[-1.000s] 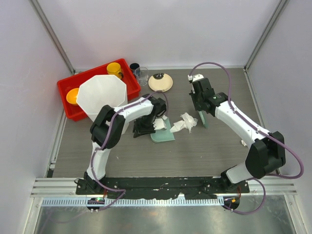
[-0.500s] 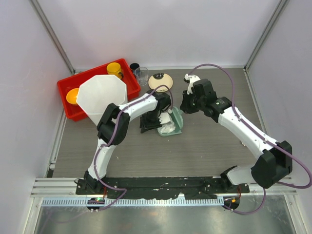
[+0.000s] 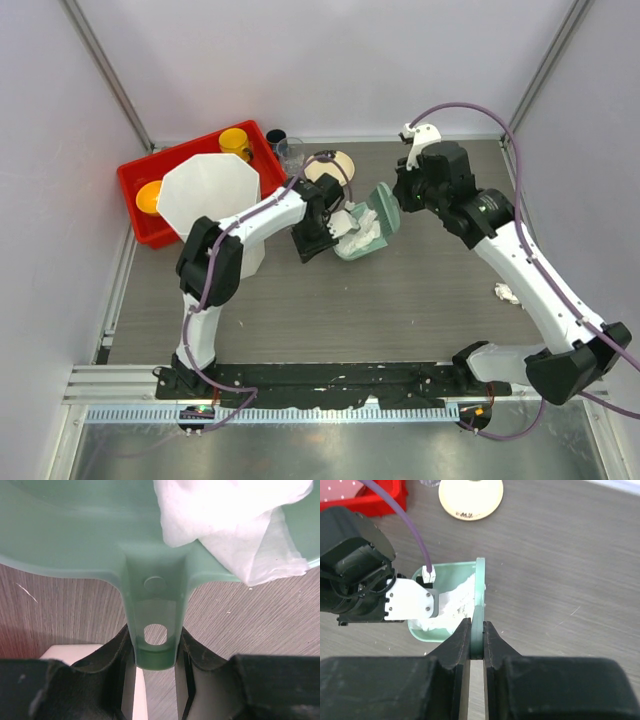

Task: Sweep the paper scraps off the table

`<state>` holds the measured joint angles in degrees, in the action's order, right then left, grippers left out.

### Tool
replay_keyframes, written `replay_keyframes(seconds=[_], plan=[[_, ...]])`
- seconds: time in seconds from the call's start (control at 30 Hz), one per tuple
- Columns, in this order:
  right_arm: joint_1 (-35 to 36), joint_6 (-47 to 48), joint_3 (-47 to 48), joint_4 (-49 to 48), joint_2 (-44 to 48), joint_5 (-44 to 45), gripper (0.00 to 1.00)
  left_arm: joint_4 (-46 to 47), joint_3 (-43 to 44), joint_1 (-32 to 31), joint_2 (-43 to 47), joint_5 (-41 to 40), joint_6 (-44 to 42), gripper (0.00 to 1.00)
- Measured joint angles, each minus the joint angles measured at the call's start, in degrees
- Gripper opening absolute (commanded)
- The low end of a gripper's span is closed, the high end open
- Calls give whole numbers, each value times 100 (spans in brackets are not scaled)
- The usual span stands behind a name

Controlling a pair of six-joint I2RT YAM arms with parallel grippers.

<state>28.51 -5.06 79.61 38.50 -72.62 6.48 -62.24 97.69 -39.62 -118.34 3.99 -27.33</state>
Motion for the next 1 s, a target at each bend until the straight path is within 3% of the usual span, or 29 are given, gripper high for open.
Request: replay_keyframes(seconds=[0.4,0.67,1.0], plan=[[0,243,640,199,164,184,1,337,0,0,151,164,216,0],[0,306,1394,501,323,730,1,452,46,0,730,-28,345,0],[0,398,1469,573,1462,1792,1,0,1237,70,855,-157,566,0]])
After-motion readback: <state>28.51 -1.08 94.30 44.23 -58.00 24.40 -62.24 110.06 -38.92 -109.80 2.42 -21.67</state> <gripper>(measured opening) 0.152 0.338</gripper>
